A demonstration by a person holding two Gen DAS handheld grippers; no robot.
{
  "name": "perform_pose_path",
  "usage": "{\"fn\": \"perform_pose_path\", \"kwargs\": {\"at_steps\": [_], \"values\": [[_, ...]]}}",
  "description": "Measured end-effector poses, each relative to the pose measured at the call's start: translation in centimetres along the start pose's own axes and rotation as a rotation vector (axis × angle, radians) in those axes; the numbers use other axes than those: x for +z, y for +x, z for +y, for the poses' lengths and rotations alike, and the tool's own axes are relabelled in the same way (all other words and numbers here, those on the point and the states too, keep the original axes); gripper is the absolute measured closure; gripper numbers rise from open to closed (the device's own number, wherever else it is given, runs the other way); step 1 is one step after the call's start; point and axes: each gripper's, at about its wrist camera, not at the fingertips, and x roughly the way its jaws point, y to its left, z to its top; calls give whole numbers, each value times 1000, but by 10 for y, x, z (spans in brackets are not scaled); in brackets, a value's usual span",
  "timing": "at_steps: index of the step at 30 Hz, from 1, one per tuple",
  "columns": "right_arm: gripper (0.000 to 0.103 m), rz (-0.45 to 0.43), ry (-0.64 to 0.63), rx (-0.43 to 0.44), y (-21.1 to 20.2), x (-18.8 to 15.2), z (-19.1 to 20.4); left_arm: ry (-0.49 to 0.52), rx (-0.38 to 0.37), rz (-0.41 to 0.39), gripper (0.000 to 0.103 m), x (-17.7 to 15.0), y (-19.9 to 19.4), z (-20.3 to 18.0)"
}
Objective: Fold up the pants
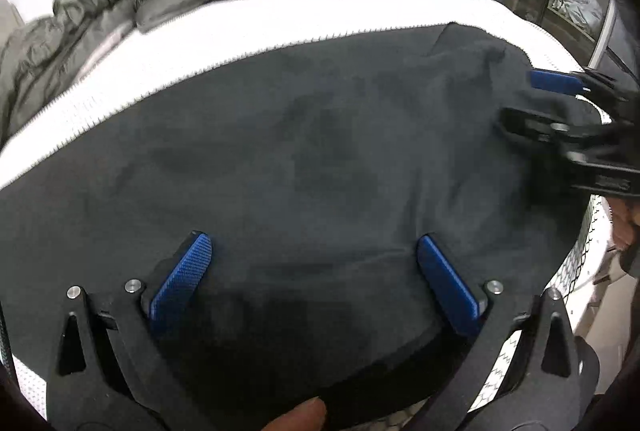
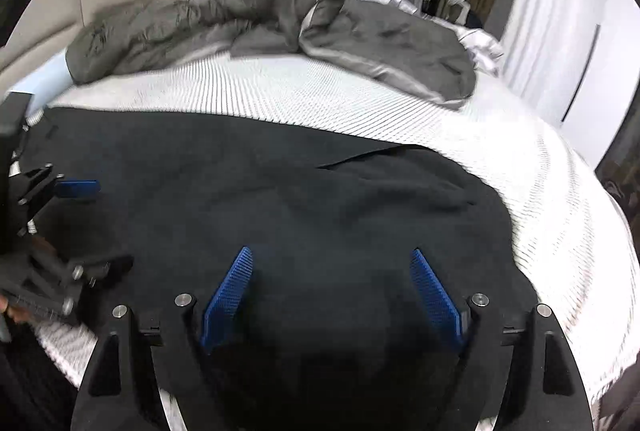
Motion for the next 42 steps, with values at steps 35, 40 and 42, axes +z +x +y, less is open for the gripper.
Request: {"fn": "perform_pose_path", "kwargs": {"at_steps": [35, 40, 42], "values": [[22, -15, -51, -48, -2, -54, -28, 68, 58, 19, 0, -26, -27, 22], [20, -27, -88, -66, -10, -37, -12, 65, 88, -31, 0, -7, -44, 34], [17, -40, -62, -12, -5, -13, -2, 77, 58, -21, 0, 15, -31, 26]]}}
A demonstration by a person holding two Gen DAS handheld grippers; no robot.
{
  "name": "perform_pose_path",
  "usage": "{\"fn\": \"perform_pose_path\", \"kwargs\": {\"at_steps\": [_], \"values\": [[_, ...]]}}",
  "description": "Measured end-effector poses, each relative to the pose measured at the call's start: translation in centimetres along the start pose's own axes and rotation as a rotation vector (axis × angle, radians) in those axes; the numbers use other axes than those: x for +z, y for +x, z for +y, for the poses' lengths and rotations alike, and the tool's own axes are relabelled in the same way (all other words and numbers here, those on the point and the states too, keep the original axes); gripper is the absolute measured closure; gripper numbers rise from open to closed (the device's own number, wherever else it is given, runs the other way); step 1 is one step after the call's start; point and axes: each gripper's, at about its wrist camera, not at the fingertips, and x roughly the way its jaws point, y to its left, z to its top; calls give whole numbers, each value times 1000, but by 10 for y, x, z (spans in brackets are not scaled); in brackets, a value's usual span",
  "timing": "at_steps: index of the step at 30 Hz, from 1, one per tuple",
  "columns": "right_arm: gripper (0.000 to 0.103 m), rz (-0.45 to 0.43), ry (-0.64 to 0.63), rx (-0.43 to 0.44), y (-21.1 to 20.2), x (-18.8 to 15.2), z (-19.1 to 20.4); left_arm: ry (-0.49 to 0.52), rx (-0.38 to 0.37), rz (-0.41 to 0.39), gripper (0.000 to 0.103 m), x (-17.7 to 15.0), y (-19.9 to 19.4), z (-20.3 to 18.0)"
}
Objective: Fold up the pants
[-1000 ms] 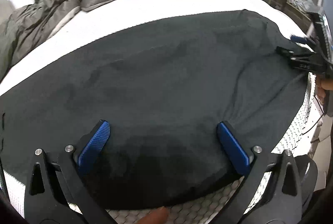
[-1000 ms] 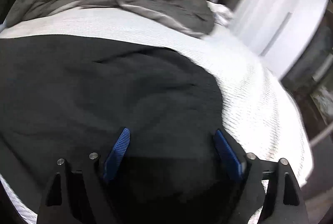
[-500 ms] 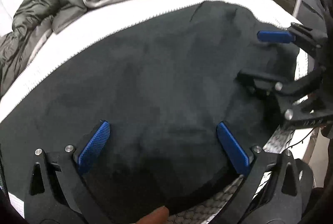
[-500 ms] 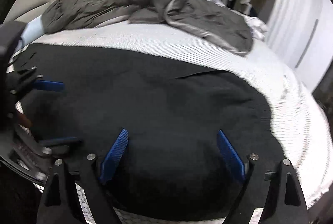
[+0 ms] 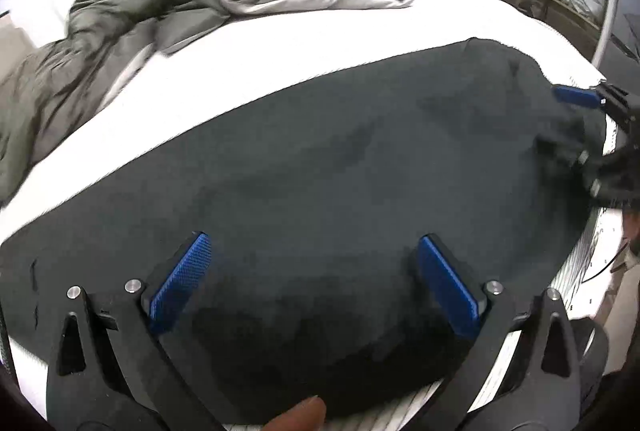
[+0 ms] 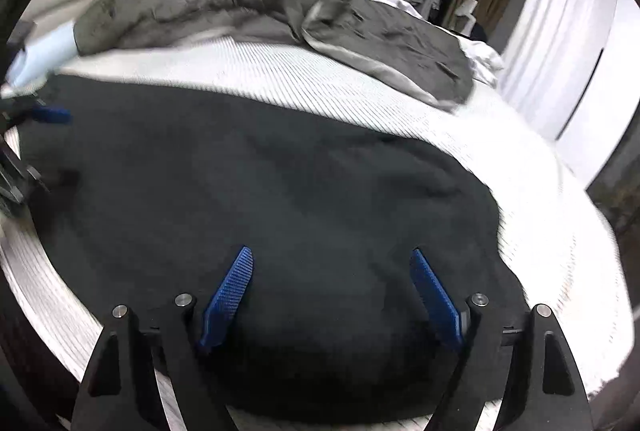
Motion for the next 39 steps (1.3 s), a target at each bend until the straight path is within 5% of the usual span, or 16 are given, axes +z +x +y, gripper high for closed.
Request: {"fn": "perform_pose_path", "kwargs": {"at_steps": [5, 8, 9, 11, 14, 17, 20, 24, 27, 32, 35, 39], "values": [[16, 96, -32, 159, 56, 43, 31, 72, -3, 114, 0, 25, 57, -15], [16, 168, -76, 66, 81, 36, 25, 37, -30, 120, 0, 20, 59, 8], [16, 161, -57, 40, 78, 32, 14, 30, -12, 117, 0, 19, 58, 15], [17, 154, -29, -150, 68, 20, -21, 17, 49, 119, 0, 16, 54, 36], [14, 193, 63, -238, 65, 12, -63, -2, 87, 117, 1, 23, 44, 52], [14, 136, 149, -168, 55, 27, -78, 16, 49, 41, 1, 46, 33, 43], [14, 91, 119, -60, 61, 59, -51, 53, 24, 47, 1, 75, 49, 22], [14, 213, 58, 67, 112, 77, -18, 135, 43, 153, 0, 89, 97, 4], [14, 270, -36, -70, 133, 71, -24, 106, 43, 137, 0, 76, 95, 27], [12, 261, 82, -232, 104, 50, -90, 32, 113, 134, 0, 58, 79, 73], [12, 201, 173, -175, 81, 51, -95, 41, 116, 80, 1, 70, 65, 60], [12, 154, 110, -27, 93, 94, -48, 123, 53, 42, 1, 105, 77, 18]]}}
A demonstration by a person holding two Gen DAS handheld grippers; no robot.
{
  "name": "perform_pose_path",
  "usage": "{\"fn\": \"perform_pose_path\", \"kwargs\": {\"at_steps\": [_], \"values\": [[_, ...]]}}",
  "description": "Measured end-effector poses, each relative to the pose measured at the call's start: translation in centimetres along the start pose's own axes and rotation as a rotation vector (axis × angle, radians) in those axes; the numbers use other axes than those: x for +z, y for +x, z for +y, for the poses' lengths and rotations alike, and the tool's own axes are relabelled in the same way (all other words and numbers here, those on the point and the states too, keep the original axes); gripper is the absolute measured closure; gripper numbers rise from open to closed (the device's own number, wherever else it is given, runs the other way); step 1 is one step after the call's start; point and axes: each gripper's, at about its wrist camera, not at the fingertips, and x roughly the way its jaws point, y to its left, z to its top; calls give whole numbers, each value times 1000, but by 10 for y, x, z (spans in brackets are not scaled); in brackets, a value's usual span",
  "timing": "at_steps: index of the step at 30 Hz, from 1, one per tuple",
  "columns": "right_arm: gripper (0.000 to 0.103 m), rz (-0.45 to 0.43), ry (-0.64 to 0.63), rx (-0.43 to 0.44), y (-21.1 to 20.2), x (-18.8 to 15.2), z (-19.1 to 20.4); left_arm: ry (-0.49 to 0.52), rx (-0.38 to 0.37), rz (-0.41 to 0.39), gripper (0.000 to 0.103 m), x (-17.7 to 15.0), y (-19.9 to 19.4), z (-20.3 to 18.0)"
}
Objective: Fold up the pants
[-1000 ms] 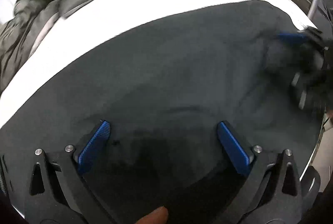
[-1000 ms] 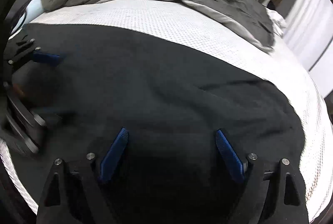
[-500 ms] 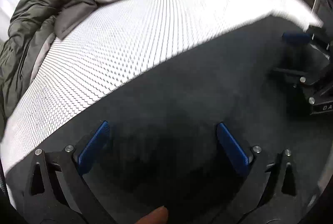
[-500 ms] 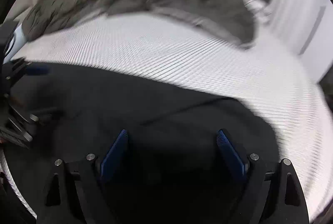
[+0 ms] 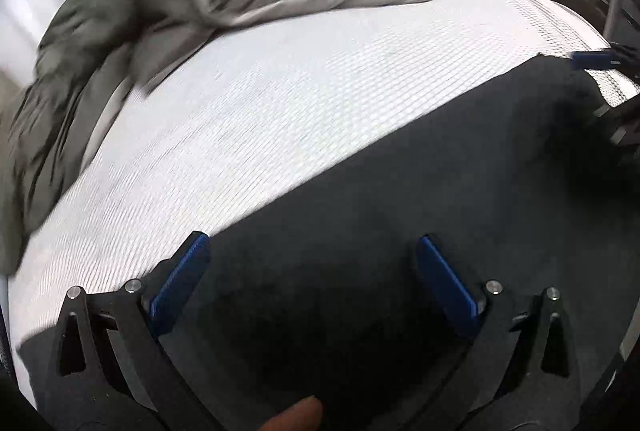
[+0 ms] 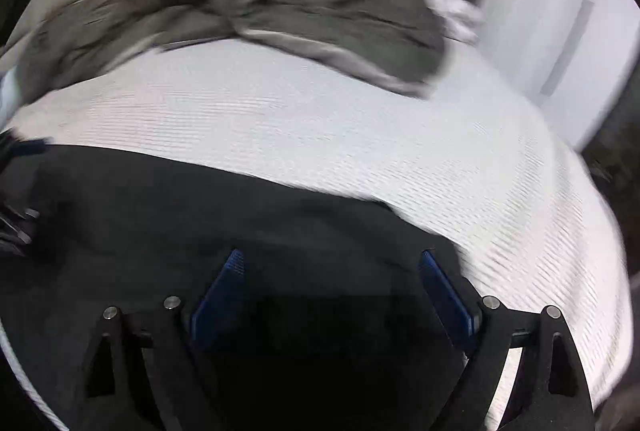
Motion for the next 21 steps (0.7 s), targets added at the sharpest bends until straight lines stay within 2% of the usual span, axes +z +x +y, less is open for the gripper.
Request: {"fn": "perform_pose_path", "kwargs": {"at_steps": [3, 4, 6, 7, 9, 10, 11, 12, 14, 16, 17, 19, 20, 21], "values": [[13, 86, 4, 65, 38, 21, 24, 26, 9, 56, 0, 16, 31, -15], [13, 131, -1, 29, 53, 22, 25, 11, 25, 84, 0, 15, 40, -10], [13, 159, -14, -74, 65, 21, 16, -54, 18, 90, 0, 7, 43, 8], [13, 154, -4, -88, 65, 18, 9, -86, 43, 95, 0, -1, 39, 19], [13, 149, 34, -60, 46, 0, -14, -118, 100, 103, 1, -16, 30, 34], [13, 144, 30, -82, 38, -4, -17, -147, 115, 103, 1, -25, 18, 40], [13, 126, 22, -142, 25, -12, -22, -171, 99, 93, 1, -33, 3, 41], [13, 93, 35, -148, 3, -24, -23, -183, 65, 70, 1, -40, -11, 40], [13, 34, 94, -10, -31, -48, -21, -197, -32, 0, 1, -53, -43, 22], [12, -19, 89, 94, -56, -72, -4, -137, -132, -35, 1, -68, -61, -12], [12, -25, 51, 106, -60, -80, 7, -86, -155, -28, 1, -76, -62, -33], [14, 13, -15, 101, -60, -106, 20, 2, -106, 9, 1, -89, -54, -60], [16, 51, -11, 115, -56, -119, 17, -6, -91, 14, 0, -95, -52, -60], [25, 54, 19, 144, -61, -126, 11, -48, -95, 15, 0, -99, -52, -54]]}}
